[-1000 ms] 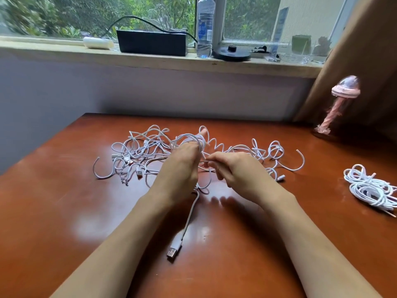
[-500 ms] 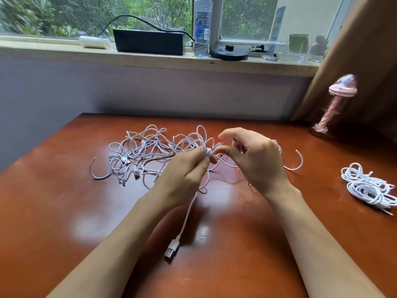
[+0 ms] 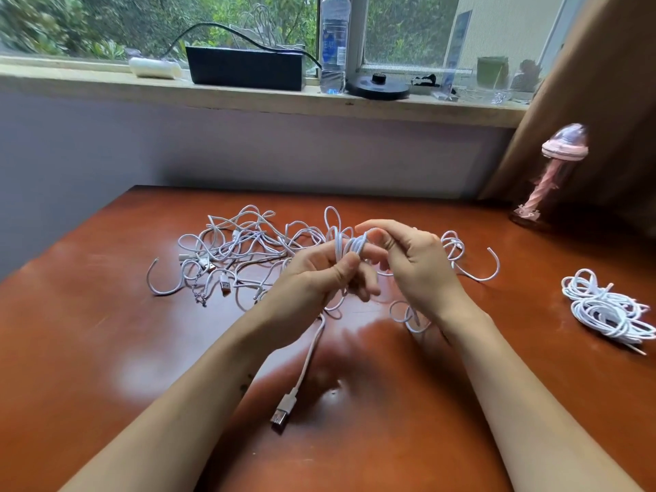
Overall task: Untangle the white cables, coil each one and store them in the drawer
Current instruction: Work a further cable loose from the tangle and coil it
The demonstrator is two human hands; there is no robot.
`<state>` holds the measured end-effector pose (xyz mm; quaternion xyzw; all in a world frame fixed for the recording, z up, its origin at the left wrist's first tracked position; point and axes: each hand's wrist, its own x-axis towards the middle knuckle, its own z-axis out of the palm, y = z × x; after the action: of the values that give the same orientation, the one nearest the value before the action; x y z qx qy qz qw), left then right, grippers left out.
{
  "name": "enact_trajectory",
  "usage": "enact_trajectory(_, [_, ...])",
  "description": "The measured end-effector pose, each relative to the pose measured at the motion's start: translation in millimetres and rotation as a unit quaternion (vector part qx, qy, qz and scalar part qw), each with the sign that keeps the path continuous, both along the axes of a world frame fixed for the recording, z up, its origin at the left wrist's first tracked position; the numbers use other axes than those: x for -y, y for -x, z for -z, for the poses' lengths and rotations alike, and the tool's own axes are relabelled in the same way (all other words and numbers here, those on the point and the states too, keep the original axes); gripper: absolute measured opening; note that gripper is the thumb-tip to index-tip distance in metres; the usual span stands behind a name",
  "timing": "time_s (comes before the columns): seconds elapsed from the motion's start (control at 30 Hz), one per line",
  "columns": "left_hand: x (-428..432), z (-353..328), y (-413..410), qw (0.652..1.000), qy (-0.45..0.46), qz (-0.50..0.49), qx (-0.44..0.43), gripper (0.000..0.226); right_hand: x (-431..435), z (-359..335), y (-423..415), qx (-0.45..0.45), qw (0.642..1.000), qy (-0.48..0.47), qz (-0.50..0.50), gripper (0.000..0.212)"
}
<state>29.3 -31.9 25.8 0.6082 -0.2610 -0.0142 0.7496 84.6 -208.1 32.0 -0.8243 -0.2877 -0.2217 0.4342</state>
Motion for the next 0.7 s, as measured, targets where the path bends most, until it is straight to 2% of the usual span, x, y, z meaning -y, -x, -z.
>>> enact_trajectory(0.1, [0, -1, -1, 0.999, 0.053, -0.009, -0.009, 0.030, -5, 2, 3, -0.042, 0.999, 0.019, -0.029, 0.028])
enact_trajectory(0.2, [2, -4, 0, 0.995, 0.093, -0.019, -0.022, 0.030, -13, 5, 6, -0.075, 0.995, 0.040, -0.045, 0.023])
enact_trajectory(0.33, [0, -5, -4, 0.992, 0.112, -0.046, -0.019, 0.040, -20, 9, 10, -0.111, 0.987, 0.079, -0.081, 0.029])
enact_trajectory(0.43, [-7, -5, -12, 0.988, 0.129, -0.086, -0.009, 0.047, -22, 12, 10, -0.143, 0.979, 0.105, -0.099, 0.015])
enact_trajectory(0.53, [-12, -6, -16, 0.981, 0.147, -0.125, -0.002, 0.051, -23, 13, 11, -0.153, 0.972, 0.149, -0.096, 0.019])
enact_trajectory(0.63, [-15, -1, -20, 0.976, 0.121, -0.179, 0.015, 0.044, -24, 11, 16, -0.145, 0.968, 0.177, -0.101, 0.020])
enact_trajectory(0.7, [-17, 1, -22, 0.968, 0.064, -0.238, 0.042, 0.040, -25, 11, 18, -0.137, 0.967, 0.186, -0.109, 0.026])
